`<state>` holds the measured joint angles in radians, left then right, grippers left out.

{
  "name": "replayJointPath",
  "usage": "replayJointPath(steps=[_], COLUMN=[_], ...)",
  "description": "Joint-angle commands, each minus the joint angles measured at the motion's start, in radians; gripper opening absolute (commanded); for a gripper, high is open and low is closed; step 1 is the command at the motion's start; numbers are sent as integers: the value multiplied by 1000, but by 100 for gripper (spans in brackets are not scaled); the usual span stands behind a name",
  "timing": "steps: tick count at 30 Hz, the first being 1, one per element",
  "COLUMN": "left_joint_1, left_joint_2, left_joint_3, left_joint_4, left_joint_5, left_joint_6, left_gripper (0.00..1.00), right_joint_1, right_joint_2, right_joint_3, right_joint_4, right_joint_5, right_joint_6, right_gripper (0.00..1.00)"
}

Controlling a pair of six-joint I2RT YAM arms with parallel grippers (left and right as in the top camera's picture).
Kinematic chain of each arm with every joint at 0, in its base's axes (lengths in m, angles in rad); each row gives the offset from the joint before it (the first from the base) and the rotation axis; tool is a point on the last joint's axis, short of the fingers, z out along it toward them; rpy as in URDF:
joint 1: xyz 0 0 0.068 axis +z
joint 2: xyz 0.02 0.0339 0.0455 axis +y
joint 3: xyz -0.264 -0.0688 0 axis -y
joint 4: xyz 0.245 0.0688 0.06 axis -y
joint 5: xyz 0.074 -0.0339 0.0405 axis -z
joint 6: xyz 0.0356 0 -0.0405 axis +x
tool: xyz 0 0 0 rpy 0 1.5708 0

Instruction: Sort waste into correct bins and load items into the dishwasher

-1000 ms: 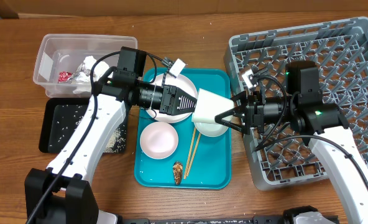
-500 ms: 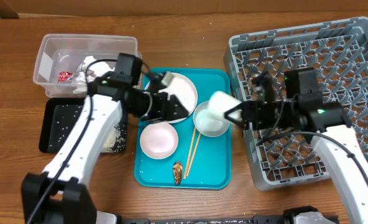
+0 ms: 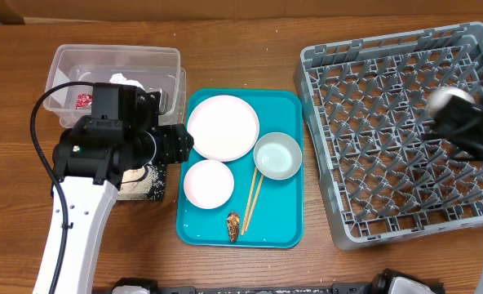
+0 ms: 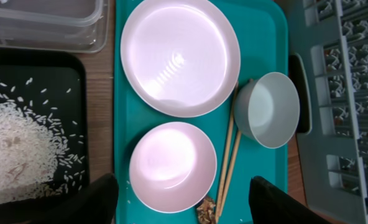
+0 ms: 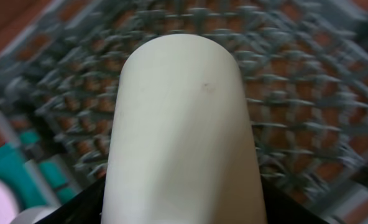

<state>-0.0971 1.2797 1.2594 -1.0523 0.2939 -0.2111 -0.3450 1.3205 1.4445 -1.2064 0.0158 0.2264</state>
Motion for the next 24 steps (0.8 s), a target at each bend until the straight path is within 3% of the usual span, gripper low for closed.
replayJointPath(steps=[1, 7, 14, 16, 19, 22, 23, 24], left_joint_1=[2, 2, 2, 2, 2, 2, 2, 2], left_joint_2=[5, 8, 8, 8, 8, 8, 8, 8], left_joint_3=[13, 13, 13, 13, 13, 13, 13, 13], left_joint_4=[-3, -10, -28, -28, -28, -28, -28, -29], left_joint_5=[-47, -47, -47, -47, -47, -47, -47, -47], left_joint_6=[-6, -6, -6, -6, -6, -6, -6, -6], left_gripper=[70, 71, 71, 71, 72, 72, 72, 72], right_joint_1=[-127, -264, -288, -289, -290, -290, -290, -290], right_joint_2=[30, 137, 248, 264, 275, 282, 282, 282], right_joint_3=[20, 19, 7, -8, -34, -37, -37, -37], right_joint_4=[-25, -91, -120, -112, -82, -69, -66, -63], right_joint_5=[92, 88, 84, 85, 85, 85, 84, 83], right_joint_6=[74, 93, 93, 92, 93, 93, 93, 93], right_gripper=[4, 4, 4, 13, 40, 45, 53, 70])
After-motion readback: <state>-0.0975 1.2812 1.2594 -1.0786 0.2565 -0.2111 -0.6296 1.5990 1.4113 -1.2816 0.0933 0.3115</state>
